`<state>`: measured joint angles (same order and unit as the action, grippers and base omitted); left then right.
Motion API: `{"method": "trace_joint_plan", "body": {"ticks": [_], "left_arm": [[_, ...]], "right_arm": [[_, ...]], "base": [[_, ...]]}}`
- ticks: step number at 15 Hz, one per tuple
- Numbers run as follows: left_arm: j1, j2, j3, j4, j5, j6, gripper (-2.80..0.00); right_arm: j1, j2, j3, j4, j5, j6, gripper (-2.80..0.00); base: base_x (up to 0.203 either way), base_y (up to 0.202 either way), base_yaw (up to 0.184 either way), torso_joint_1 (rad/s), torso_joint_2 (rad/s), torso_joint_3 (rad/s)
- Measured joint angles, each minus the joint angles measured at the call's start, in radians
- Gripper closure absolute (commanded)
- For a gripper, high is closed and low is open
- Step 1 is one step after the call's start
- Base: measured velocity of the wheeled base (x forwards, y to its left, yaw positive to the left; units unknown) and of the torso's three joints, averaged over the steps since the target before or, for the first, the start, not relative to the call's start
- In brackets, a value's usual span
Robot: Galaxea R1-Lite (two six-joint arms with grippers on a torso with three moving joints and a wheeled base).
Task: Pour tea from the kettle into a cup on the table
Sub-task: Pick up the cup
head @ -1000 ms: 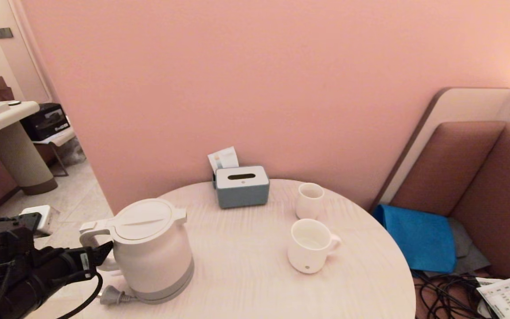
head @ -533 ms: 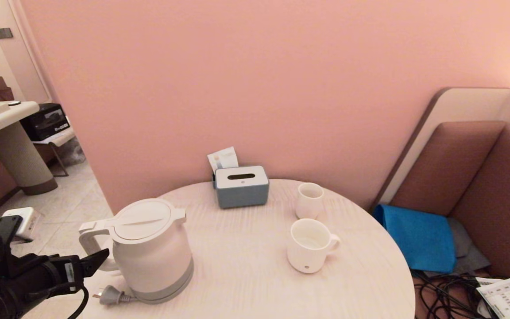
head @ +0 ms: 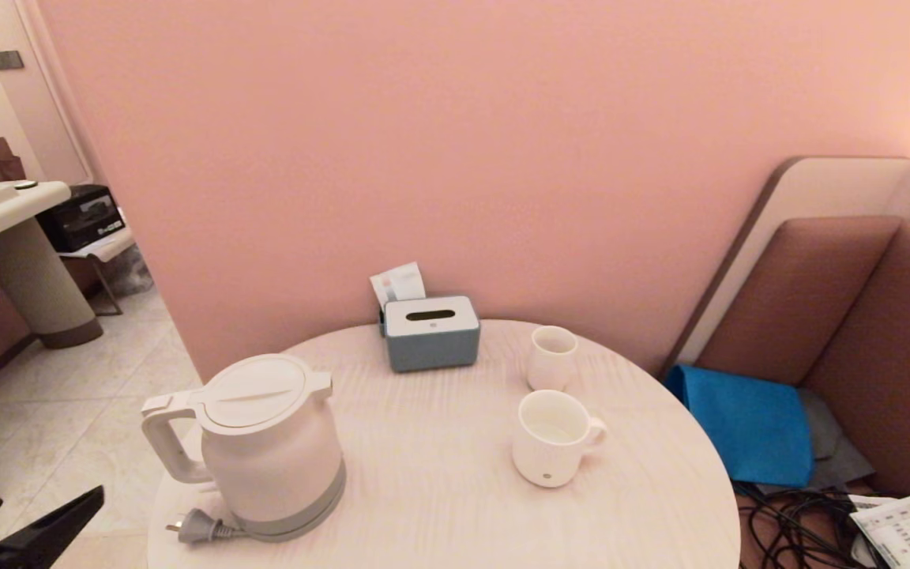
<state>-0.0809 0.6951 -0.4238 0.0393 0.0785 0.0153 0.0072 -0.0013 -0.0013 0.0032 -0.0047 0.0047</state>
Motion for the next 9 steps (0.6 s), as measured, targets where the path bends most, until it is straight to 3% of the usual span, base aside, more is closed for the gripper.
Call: {"method": "trace_joint_plan", "body": {"ticks": [2, 4, 5, 7, 9], "left_arm": [[0.013, -0.156, -0.004, 0.067, 0.033, 0.101, -2.8], [0.099, -0.282, -0.004, 0.119, 0.055, 0.15, -2.8], [0.138, -0.324, -0.001, 0.136, 0.058, 0.146, -2.8], [0.17, -0.383, 0.02, 0.146, 0.025, 0.07, -2.8], [0.177, -0.409, 0.054, 0.146, -0.087, 0.034, -2.8]], "right_arm": [[0.0, 0.0, 0.0, 0.0, 0.0, 0.0, 0.0], [0.0, 0.0, 0.0, 0.0, 0.0, 0.0, 0.0], [0.0, 0.0, 0.0, 0.0, 0.0, 0.0, 0.0], [0.0, 0.0, 0.001, 0.0, 0.0, 0.0, 0.0], [0.0, 0.0, 0.001, 0.0, 0.0, 0.0, 0.0]], "base": [[0.0, 0.0, 0.0, 0.0, 0.0, 0.0], [0.0, 0.0, 0.0, 0.0, 0.0, 0.0], [0.0, 0.0, 0.0, 0.0, 0.0, 0.0], [0.0, 0.0, 0.0, 0.0, 0.0, 0.0], [0.0, 0.0, 0.0, 0.0, 0.0, 0.0]]}}
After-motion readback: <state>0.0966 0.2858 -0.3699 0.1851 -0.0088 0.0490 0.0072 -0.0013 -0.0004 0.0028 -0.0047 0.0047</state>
